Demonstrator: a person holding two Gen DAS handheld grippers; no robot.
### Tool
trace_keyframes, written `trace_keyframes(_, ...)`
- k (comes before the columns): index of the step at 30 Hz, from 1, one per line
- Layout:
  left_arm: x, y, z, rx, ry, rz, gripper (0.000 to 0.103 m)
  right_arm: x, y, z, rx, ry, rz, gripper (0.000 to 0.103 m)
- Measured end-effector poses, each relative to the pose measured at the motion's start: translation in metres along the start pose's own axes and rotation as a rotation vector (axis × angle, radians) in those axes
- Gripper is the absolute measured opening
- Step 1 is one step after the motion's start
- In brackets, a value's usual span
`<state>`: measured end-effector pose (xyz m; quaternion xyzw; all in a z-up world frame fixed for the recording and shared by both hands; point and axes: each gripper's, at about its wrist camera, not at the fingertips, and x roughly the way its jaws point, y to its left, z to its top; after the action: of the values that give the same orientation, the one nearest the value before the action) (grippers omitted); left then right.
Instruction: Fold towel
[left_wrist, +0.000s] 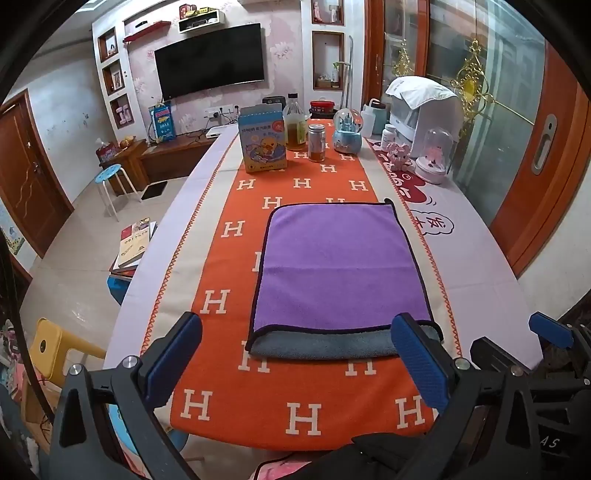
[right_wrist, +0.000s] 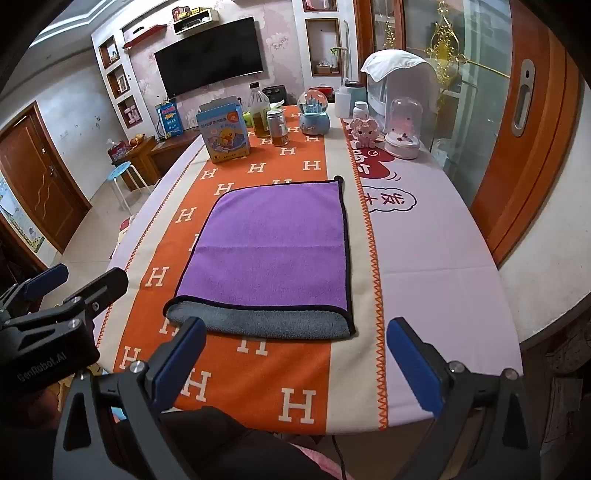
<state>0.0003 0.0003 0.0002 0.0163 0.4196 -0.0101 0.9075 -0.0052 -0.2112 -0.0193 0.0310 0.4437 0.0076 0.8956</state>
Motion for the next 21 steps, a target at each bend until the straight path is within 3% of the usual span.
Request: trace_keyframes(21,-0.0008,0.0000,0.0000,-0.001,-0.009,0.002,0.102,0.0025,0.0017,0.0021,-0.002,0.002,-0.005,0.099)
